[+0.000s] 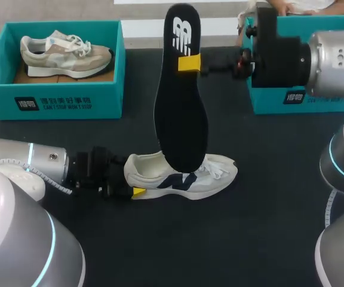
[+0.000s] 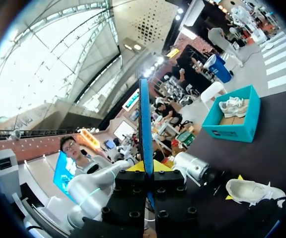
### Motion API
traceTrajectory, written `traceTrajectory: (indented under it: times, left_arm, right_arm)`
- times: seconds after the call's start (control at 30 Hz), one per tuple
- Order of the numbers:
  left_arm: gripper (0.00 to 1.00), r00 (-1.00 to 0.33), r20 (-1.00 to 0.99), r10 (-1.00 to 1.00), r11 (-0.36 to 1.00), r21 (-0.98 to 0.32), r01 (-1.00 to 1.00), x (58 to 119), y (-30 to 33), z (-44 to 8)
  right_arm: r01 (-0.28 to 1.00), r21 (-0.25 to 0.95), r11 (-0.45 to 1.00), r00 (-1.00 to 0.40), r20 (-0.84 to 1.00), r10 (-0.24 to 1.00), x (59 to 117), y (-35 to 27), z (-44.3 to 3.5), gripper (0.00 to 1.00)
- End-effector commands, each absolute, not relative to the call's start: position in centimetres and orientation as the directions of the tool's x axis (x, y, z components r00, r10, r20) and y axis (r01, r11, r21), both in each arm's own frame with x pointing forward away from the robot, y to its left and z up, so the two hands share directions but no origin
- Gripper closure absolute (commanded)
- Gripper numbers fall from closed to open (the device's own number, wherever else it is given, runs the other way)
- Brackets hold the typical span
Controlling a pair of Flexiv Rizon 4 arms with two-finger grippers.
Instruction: Take the shoe out of the shoebox, open the shoe tongue, remove and reinsert the insole, then place the shoe into the shoebox
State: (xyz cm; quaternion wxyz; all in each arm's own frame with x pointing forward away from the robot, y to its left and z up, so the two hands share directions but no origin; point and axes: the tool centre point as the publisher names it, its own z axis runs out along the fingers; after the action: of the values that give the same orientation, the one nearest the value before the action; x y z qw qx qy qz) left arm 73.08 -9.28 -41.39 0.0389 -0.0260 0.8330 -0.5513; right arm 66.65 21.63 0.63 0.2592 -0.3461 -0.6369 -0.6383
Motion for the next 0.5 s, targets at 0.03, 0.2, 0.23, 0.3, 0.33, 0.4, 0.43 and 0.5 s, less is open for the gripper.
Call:
traceTrajectory:
  times: [0.03,0.2,0.23,0.3,0.33,0.4,0.43,0.5]
  left_arm:
    - [1.00,-0.996,-0.035,-0.085,0.395,-0.919,-0.001,73.06,-9.38,-41.43]
    - [1.00,-0.996,-0.035,-0.085,0.395,-0.919,-0.001,73.06,-9.38,-41.43]
    - [1.00,-0.996,-0.035,-0.085,0.395,-0.919,-0.001,73.06,-9.38,-41.43]
    - [1.00,-0.996,-0.035,-0.085,0.395,-0.919,-0.001,73.06,-9.38,-41.43]
    - [1.00,-0.996,-0.035,-0.085,0.395,-0.919,-0.001,73.06,-9.38,-41.43]
    - [1.00,-0.996,-0.035,-0.085,0.395,-0.919,-0.001,73.06,-9.38,-41.43]
    - [1.00,-0.996,-0.035,-0.085,0.395,-0.919,-0.001,73.06,-9.38,-41.43]
    - [1.00,-0.996,-0.035,-0.085,0.395,-0.919,-0.001,73.06,-9.38,-41.43]
  right_arm:
    - [0.760,0.649,-0.031,-0.644,0.759,0.089,65.46,21.01,1.04,1.00]
    - [0.758,0.652,0.019,-0.651,0.755,0.074,64.87,20.89,1.18,1.00]
    - [0.760,0.649,0.028,-0.649,0.757,0.074,64.77,20.91,1.17,1.00]
    - [0.759,0.650,0.031,-0.651,0.756,0.069,64.70,20.94,1.14,1.00]
    - [0.758,0.651,0.032,-0.652,0.755,0.066,64.68,20.97,1.15,1.00]
    - [0.756,0.653,0.031,-0.654,0.754,0.067,64.69,20.98,1.14,1.00]
    - [0.756,0.653,0.031,-0.654,0.754,0.067,64.69,20.98,1.14,1.00]
    - [0.756,0.653,0.031,-0.654,0.754,0.067,64.69,20.98,1.14,1.00]
